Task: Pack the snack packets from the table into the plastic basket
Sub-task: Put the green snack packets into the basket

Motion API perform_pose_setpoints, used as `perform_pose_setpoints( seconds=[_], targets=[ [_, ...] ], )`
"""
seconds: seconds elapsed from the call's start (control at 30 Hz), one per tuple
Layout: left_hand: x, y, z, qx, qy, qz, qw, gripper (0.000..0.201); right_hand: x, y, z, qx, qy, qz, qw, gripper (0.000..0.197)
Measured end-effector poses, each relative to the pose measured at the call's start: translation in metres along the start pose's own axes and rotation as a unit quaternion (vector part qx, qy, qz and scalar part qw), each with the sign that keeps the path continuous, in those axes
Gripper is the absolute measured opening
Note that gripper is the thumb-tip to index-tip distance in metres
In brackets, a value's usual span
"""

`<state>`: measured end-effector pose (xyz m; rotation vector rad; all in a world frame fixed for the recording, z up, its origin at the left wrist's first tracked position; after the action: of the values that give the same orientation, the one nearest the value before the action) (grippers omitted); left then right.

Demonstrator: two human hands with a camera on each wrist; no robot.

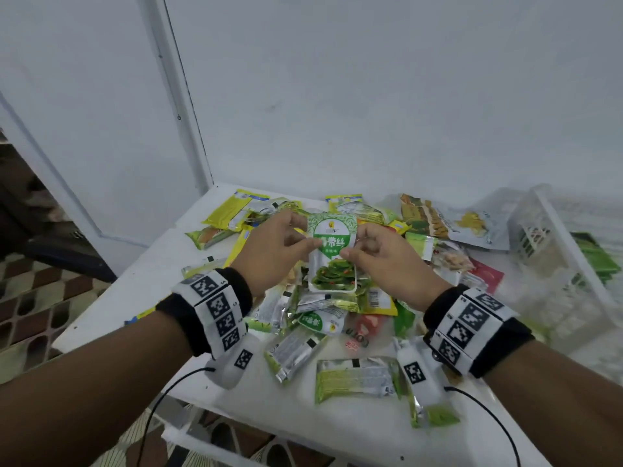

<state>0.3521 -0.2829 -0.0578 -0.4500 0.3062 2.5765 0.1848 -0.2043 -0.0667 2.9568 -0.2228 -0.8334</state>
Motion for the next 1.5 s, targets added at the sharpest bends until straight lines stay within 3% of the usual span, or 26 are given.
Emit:
perform_pose_setpoints(
  seconds=[0.27, 0.47, 0.63, 0.8, 0.9, 0.97, 1.13, 1.37, 1.5],
  targets=[
    [-0.059, 0.016, -0.015, -0.018, 0.141, 0.059, 0.988, 0.005, -0.019, 0.026, 0.016, 0.025, 0.016, 0.032, 0.999, 0.030],
    [-0.092, 0.013, -0.025, -0.085, 0.221, 0.064, 0.969, 0.006, -0.019, 0.054, 0.011, 0.024, 0.024, 0.022, 0.999, 0.027],
    [-0.097, 0.023, -0.021, -0.073, 0.244, 0.067, 0.965, 0.011, -0.010, 0.071, 0.009, 0.036, 0.016, 0.011, 0.999, 0.025],
    [-0.080, 0.058, -0.017, -0.025, 0.280, -0.015, 0.960, 0.013, -0.010, 0.078, 0.013, 0.071, 0.018, 0.018, 0.997, 0.031],
    [-0.064, 0.085, -0.009, 0.026, 0.292, -0.080, 0.953, 0.011, -0.025, 0.076, 0.018, 0.096, 0.003, 0.064, 0.993, 0.019],
    [-0.050, 0.102, 0.002, 0.069, 0.310, -0.118, 0.941, 0.011, -0.034, 0.069, 0.021, 0.112, -0.001, 0.089, 0.990, 0.011],
    [-0.006, 0.136, 0.010, 0.132, 0.382, -0.215, 0.889, 0.025, -0.044, 0.049, 0.030, 0.157, -0.012, 0.137, 0.978, 0.012],
    [0.040, 0.157, -0.014, 0.115, 0.483, -0.304, 0.813, 0.050, -0.047, 0.036, 0.027, 0.177, 0.001, 0.180, 0.968, 0.007],
    [0.040, 0.152, -0.020, 0.099, 0.492, -0.313, 0.807, 0.030, -0.058, 0.031, 0.036, 0.187, 0.008, 0.196, 0.963, 0.006]
  ],
)
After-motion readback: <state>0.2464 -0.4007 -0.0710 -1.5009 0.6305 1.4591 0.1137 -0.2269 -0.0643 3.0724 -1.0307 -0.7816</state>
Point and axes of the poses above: each hand's wrist, its own y-axis towards the middle knuckle, its own x-axis out of the palm, z = x × y, the point moved 9 cm from there along y, towards the middle knuckle, and after that the axes turned 5 degrees about -y, right-handed, at the moved point
